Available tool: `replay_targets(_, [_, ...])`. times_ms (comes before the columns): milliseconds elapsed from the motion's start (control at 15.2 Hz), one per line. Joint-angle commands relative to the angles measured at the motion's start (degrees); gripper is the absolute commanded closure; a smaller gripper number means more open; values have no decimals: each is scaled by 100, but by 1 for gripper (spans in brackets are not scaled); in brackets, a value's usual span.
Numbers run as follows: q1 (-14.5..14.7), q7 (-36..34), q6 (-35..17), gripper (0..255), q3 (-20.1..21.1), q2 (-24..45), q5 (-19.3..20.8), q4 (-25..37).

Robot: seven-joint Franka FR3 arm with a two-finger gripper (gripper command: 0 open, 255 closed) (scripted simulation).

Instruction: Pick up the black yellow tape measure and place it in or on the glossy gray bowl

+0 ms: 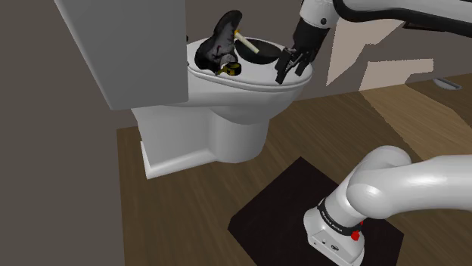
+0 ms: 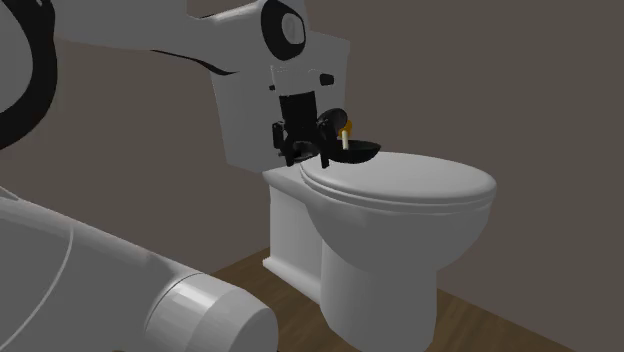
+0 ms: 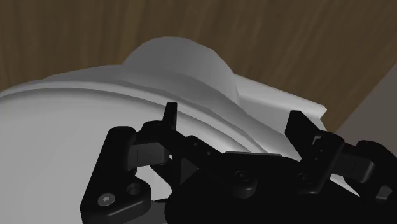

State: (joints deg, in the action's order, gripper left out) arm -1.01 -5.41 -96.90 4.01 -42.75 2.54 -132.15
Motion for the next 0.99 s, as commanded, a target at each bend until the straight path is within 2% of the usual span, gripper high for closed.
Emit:
replay_targets(0, [0,0,0,0,0,0,0,0])
replay_targets(396, [-15,-937,59,0,731,1098,-75,1052])
replay_targets(792, [-69,-1912,314,0,1426,2376,147,2412])
replay_targets(924, [-66,-2010,275,0,1482,2500,186,2474])
